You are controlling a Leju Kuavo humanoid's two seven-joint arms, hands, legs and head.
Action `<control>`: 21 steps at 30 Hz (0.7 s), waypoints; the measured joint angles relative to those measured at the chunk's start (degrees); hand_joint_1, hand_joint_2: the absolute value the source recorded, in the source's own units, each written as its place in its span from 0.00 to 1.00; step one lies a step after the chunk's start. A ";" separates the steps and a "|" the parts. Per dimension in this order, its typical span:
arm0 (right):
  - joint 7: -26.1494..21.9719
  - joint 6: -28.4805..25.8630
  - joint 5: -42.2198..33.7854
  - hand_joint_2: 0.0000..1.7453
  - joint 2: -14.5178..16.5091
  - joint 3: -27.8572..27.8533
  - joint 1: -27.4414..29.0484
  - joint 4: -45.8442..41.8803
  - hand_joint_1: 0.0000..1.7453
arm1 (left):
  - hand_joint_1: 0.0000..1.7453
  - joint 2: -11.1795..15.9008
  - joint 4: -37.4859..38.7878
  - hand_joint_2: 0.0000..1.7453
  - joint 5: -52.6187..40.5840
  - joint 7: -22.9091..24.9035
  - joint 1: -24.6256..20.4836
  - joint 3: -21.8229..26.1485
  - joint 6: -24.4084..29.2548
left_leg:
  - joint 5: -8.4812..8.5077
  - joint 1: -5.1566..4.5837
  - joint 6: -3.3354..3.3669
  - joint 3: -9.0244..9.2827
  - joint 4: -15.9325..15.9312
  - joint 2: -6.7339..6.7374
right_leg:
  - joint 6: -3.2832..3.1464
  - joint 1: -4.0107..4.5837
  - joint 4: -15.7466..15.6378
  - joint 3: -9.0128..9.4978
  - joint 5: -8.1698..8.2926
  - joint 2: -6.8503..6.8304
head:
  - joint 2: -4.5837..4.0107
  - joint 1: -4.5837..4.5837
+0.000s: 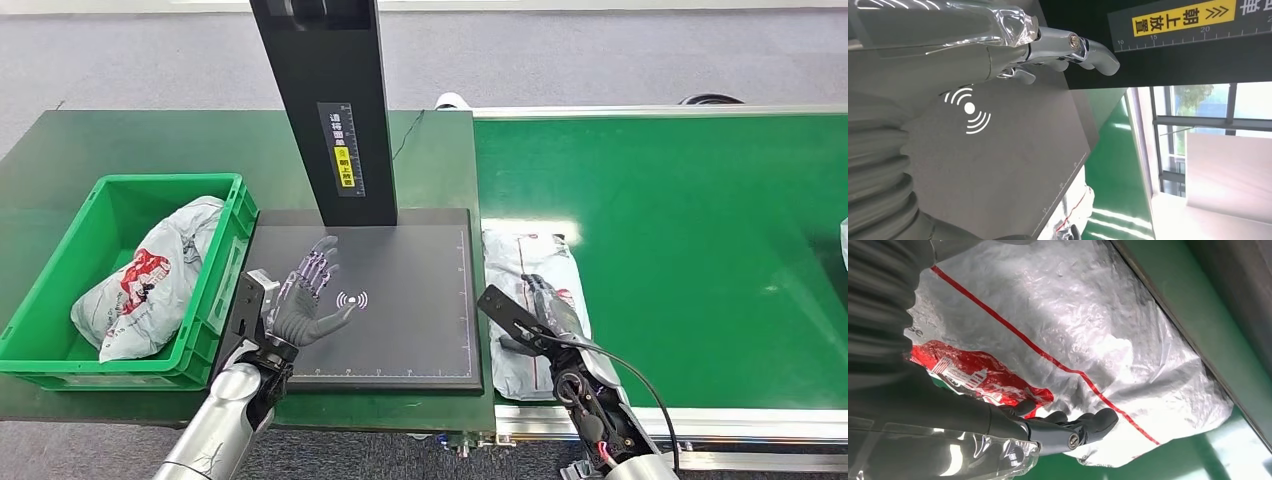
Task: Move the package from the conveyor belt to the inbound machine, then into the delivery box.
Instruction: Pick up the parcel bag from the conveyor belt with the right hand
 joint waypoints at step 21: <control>3.01 9.17 8.07 1.00 0.00 0.12 -1.77 5.62 0.00 | 0.00 -1.54 1.49 1.00 -0.55 0.90 -1.56 -0.13 -0.55 | 0.00 0.00 0.00 0.09 0.02 0.00 | 0.00 -0.01 -0.01 0.08 0.00 -0.01 | 0.00 -0.01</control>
